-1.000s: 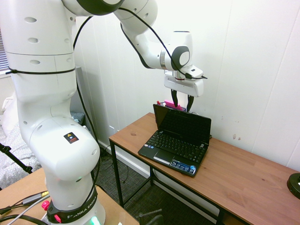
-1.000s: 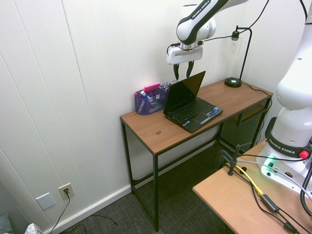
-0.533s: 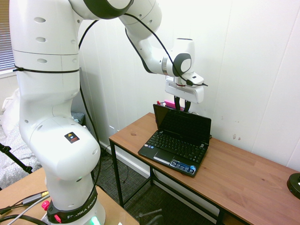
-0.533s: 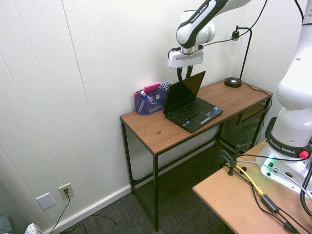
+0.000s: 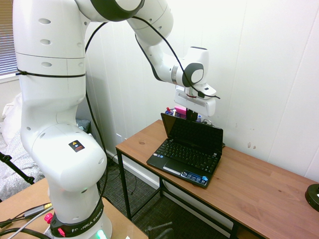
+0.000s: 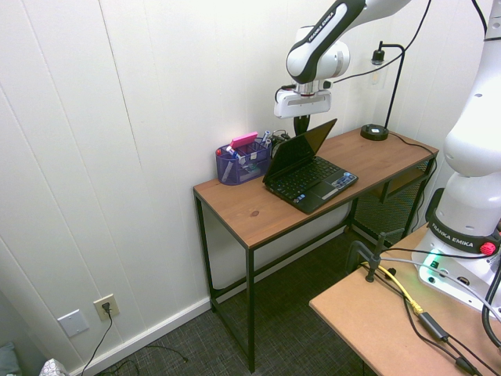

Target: Close the laptop lid

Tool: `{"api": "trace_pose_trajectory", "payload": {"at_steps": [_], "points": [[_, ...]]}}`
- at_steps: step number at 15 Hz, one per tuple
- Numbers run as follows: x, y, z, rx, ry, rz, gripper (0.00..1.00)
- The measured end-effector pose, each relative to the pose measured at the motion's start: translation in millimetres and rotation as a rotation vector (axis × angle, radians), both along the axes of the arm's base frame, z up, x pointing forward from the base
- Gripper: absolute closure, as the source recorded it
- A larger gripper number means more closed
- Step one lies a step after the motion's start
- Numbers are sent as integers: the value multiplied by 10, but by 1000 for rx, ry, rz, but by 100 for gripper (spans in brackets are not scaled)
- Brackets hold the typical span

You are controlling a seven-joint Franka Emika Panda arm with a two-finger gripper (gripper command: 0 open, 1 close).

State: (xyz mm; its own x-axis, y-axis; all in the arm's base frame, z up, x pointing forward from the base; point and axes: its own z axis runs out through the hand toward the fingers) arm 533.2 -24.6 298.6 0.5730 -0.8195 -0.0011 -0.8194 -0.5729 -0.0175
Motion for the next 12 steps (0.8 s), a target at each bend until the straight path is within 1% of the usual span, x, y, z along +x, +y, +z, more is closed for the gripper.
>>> {"api": "trace_pose_trajectory", "payload": {"at_steps": [3, 6, 9, 12], "points": [[-263, 2, -100, 6, 39, -2, 100], [-495, 2, -303, 31, 76, -11, 100], [-591, -35, -429, 52, 81, -19, 100], [-638, -57, -563, 64, 104, -25, 100]]}}
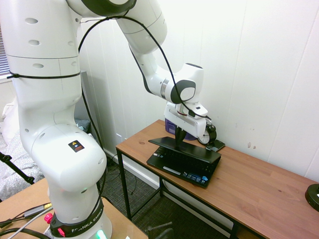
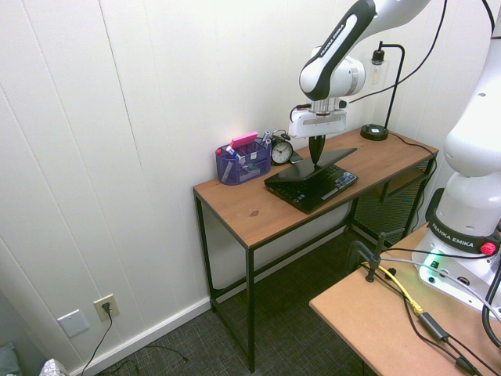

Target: Close the laptop lid

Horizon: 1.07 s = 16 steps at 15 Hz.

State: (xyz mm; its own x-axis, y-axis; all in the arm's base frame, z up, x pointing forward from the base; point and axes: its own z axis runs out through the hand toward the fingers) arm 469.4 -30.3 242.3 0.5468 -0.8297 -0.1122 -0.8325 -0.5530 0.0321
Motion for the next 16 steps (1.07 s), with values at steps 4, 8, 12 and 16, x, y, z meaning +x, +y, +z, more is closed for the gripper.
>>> {"api": "trace_pose_trajectory", "payload": {"at_steps": [4, 8, 12, 16], "points": [[-39, -5, -145, 15, 24, -3, 100], [-102, -70, -338, 28, 63, -7, 100], [-154, -173, -557, 33, 89, -19, 100], [-110, -184, -493, 28, 53, -19, 100]]}}
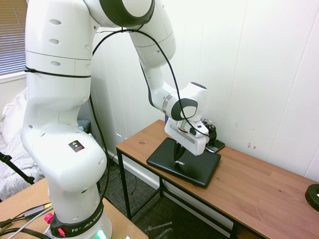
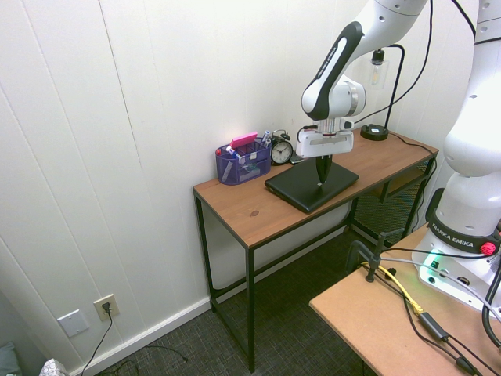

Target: Close the laptop lid

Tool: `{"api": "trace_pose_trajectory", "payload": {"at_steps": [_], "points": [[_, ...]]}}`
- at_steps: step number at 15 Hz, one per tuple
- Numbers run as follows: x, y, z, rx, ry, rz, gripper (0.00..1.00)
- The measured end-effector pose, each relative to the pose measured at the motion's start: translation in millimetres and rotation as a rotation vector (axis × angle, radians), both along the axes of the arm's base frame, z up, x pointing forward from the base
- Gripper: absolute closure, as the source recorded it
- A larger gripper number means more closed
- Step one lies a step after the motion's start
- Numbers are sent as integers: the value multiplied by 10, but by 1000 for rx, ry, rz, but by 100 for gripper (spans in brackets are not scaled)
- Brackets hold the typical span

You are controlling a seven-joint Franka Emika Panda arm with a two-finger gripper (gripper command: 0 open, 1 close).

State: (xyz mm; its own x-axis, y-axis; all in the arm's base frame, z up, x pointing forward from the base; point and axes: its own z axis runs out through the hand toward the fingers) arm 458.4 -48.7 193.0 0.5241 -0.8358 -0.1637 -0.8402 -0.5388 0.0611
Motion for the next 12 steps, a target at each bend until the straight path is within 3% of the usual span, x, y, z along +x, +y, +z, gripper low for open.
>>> {"api": "trace_pose_trajectory", "payload": {"at_steps": [3, 4, 12], "points": [[22, 7, 374, -18, -67, 20, 100], [-10, 7, 501, -27, -81, 25, 0], [-174, 72, 1033, -44, -135, 40, 0]]}}
